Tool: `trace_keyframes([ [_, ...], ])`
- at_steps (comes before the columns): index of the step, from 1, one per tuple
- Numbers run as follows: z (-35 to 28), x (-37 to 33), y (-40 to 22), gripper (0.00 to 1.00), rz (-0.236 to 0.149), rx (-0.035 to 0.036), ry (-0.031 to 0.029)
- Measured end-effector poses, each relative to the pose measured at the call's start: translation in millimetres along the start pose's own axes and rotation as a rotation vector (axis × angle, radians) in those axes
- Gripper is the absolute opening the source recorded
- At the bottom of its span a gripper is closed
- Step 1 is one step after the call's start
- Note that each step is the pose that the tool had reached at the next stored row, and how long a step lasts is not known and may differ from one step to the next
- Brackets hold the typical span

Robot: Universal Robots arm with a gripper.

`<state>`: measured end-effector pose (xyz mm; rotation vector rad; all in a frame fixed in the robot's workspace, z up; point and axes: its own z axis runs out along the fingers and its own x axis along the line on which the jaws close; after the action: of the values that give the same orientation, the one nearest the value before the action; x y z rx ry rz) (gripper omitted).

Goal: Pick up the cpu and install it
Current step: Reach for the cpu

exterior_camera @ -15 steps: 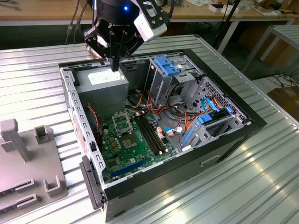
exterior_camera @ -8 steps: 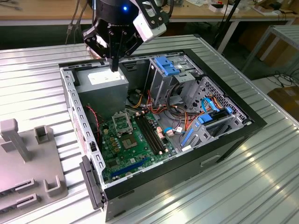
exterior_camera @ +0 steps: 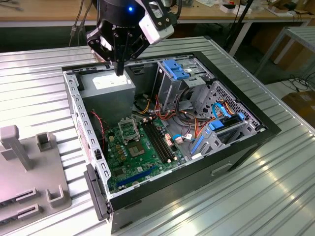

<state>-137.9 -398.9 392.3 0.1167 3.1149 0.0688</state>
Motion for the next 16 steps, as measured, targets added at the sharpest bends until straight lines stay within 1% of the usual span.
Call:
trace_keyframes([
  [16, 0.4, 4.5, -0.4, 0.11, 0.0, 0.0, 0.0004],
])
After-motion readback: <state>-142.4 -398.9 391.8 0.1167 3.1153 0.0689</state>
